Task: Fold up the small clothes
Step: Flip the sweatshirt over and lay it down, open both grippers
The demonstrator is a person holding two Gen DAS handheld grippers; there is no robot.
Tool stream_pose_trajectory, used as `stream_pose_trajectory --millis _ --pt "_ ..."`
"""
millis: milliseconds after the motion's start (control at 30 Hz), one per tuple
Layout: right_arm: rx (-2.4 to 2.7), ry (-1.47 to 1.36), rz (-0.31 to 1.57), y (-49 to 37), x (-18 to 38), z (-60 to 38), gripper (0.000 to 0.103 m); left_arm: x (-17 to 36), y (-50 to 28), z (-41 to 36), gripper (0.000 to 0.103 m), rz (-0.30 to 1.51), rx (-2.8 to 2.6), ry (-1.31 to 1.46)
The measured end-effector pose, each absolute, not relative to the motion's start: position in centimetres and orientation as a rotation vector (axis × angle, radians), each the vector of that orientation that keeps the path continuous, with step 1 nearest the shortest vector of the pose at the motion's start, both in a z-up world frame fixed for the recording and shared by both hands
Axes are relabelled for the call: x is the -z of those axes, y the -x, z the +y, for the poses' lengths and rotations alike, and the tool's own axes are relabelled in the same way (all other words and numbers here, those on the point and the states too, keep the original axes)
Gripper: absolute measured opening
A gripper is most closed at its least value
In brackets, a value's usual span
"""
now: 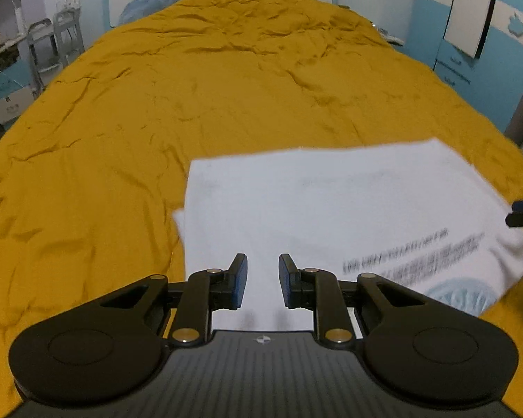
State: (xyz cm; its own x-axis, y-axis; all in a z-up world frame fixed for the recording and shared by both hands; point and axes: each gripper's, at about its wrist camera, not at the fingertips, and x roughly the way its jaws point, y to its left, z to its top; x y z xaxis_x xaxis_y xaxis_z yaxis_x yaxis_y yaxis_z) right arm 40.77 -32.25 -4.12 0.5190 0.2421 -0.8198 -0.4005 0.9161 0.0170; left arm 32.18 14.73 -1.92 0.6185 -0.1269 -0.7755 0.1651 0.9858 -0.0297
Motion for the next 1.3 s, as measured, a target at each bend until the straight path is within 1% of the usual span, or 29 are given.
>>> stream_pose_trajectory --millis 100,200,333,467,600,767,1000,1133,1233,1300 --pt "-0.339 0.264 0.904 -38.7 6.5 -31.6 0.031 4.4 -30.2 15.5 0.024 0.904 0.123 -0.009" --pt "-0.248 0.306 0.919 -37.9 9.5 -32.6 0.030 6.9 -29.0 16.8 0.017 0.935 0.095 0.039" --pt "-0.228 0.121 0.953 -37.4 11.2 -35.4 0.030 9.0 -27.2 17.1 0.015 0.936 0.062 0.027" --pt "-0.234 0.088 0.937 -36.4 12.8 -36.1 0.030 10.4 -27.3 16.5 0.016 0.927 0.035 -0.022" --pt "-0.244 -0.015 0.911 -35.7 14.5 -37.5 0.030 11.7 -27.1 17.0 0.016 0.925 0.023 0.033" --pt "-0.257 -0.028 0.913 -35.9 14.4 -37.6 0.030 10.7 -26.8 17.5 0.016 0.939 0.008 0.064" --pt "-0.241 -0.009 0.938 -35.1 12.4 -38.4 0.030 8.1 -25.9 16.9 0.016 0.944 -0.022 -0.003" --pt "-0.245 -0.003 0.907 -34.1 10.3 -39.3 0.035 5.9 -25.7 16.1 0.016 0.876 0.009 0.023" --pt "-0.234 -0.015 0.878 -34.0 9.1 -40.2 0.036 4.5 -27.0 15.2 0.016 0.843 0.045 0.076" --pt "-0.228 -0.041 0.870 -34.5 8.5 -41.0 0.039 3.9 -28.4 14.2 0.016 0.834 0.076 0.099"
